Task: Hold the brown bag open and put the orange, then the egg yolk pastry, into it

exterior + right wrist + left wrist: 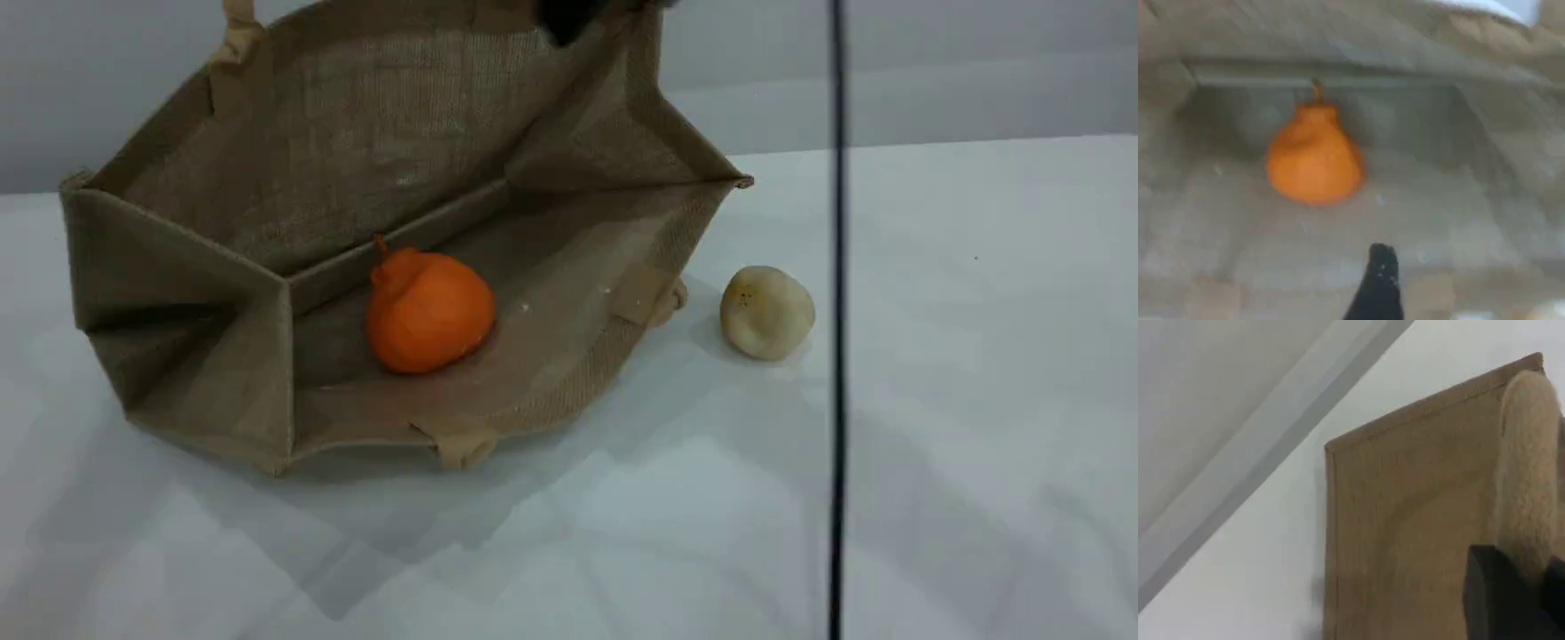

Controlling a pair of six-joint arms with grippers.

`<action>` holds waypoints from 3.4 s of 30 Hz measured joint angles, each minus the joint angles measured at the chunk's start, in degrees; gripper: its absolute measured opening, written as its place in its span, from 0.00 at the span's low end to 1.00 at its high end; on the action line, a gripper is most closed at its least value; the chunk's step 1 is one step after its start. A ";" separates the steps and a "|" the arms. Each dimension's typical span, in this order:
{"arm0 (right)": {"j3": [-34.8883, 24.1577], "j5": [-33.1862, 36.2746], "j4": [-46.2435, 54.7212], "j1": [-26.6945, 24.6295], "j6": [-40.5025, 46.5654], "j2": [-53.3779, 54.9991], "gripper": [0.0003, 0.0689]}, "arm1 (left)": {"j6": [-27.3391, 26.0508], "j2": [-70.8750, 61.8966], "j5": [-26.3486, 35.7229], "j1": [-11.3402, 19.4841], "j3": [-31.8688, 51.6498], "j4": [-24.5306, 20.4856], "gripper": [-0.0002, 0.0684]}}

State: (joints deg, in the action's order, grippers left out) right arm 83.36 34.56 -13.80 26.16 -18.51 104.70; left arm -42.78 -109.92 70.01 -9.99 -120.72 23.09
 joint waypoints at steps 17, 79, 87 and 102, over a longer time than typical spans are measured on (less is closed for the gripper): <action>-0.11 15.16 6.65 -5.13 3.43 2.35 0.85 | 0.05 0.00 -0.05 0.00 0.00 0.00 0.13; -0.06 -4.01 14.14 -6.18 1.91 24.47 0.06 | 0.47 0.00 -0.05 0.00 0.00 0.05 0.13; -0.23 1.40 16.71 -6.18 7.08 17.93 0.05 | -0.04 0.00 -0.05 0.00 0.00 0.05 0.13; -14.08 -7.53 -0.24 -5.98 0.79 -3.68 0.05 | -0.08 0.00 -0.05 0.00 0.00 0.05 0.13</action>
State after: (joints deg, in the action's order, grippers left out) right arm 69.27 27.04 -14.04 20.18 -17.72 101.02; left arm -42.86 -109.92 69.95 -9.99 -120.72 23.15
